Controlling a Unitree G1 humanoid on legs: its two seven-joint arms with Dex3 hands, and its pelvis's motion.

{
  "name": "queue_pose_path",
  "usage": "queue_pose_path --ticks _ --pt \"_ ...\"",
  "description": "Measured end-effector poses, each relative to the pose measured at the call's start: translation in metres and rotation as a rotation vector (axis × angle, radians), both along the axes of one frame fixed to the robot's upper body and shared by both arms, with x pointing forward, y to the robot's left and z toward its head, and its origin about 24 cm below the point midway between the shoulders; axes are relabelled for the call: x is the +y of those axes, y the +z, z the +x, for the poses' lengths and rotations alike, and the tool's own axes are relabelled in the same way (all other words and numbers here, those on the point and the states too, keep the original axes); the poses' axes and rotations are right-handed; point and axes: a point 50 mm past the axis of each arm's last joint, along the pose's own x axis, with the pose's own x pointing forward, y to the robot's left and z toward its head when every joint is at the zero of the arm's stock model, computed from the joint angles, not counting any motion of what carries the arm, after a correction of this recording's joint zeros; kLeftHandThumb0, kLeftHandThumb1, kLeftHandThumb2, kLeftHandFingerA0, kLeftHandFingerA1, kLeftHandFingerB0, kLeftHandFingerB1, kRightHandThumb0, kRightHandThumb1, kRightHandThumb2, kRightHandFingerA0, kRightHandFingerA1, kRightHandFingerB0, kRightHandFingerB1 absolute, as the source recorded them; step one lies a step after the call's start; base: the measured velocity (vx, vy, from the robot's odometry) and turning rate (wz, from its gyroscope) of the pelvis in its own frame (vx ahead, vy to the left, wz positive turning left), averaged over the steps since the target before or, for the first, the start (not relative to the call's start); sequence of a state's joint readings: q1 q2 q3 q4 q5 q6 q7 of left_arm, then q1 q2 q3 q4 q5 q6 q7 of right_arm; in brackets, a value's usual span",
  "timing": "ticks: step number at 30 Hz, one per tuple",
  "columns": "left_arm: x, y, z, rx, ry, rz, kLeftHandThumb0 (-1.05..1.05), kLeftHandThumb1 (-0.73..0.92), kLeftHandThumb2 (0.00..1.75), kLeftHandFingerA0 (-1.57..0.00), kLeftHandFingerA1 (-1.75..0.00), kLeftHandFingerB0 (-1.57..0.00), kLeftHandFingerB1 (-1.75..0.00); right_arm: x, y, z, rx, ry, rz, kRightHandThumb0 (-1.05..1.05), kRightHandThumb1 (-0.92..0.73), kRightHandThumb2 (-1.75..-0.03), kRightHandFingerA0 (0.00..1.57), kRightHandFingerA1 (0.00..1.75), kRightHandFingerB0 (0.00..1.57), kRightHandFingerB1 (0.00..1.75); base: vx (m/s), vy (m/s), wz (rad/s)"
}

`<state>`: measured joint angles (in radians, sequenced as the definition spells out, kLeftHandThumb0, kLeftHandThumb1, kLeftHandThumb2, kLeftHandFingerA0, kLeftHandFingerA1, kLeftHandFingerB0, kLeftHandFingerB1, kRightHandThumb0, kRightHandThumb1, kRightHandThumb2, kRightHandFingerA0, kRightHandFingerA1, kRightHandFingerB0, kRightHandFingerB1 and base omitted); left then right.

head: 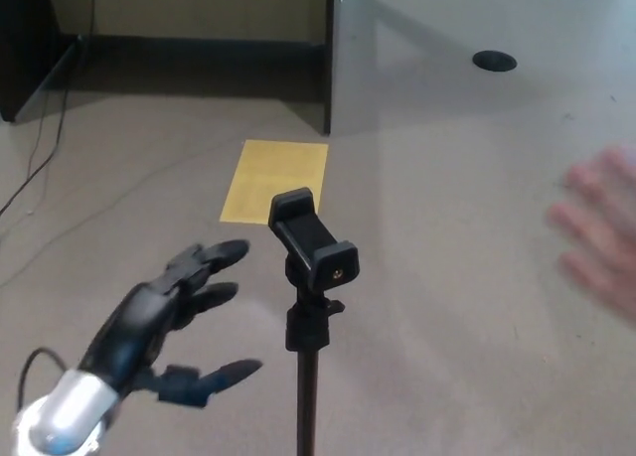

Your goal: There is a tripod standing in front of the robot and the robot extends its left arm to grab it. It lifts the tripod and passes it to a person.

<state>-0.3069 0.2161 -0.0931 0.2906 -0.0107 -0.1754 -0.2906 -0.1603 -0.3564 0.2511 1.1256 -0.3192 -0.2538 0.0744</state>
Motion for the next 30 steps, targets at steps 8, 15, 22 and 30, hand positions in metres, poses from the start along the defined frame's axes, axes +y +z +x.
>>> queue_pose_path --ticks 8,15,22,30 --pt "-0.033 0.014 0.016 0.032 -0.098 -0.018 -0.67 0.43 0.73 -0.08 -0.42 -0.13 -0.14 0.004 0.006 0.012 -0.031 0.03 -0.001 -0.41 -0.71 -0.62 0.63 0.43 0.4 0.34 0.0 0.0 0.0" --pt "-0.048 0.011 0.021 0.075 -0.144 -0.017 -0.56 0.35 0.79 -0.1 -0.48 -0.01 -0.27 0.005 0.008 0.015 -0.041 0.045 0.006 -0.42 -0.7 -0.62 0.63 0.42 0.41 0.34 0.0 0.0 0.0" --pt "-0.058 0.002 0.023 0.128 -0.168 -0.03 -0.62 0.37 0.72 -0.14 -0.44 -0.05 -0.21 0.007 0.006 0.011 -0.037 0.055 0.013 -0.42 -0.73 -0.61 0.61 0.43 0.4 0.34 0.0 0.0 0.0" --pt "-0.066 -0.017 0.02 0.209 -0.183 -0.007 -0.66 0.38 0.73 -0.13 -0.44 -0.06 -0.18 0.008 0.006 0.01 -0.028 0.061 0.014 -0.47 -0.6 -0.87 0.56 0.56 0.34 0.47 0.0 0.0 0.0"
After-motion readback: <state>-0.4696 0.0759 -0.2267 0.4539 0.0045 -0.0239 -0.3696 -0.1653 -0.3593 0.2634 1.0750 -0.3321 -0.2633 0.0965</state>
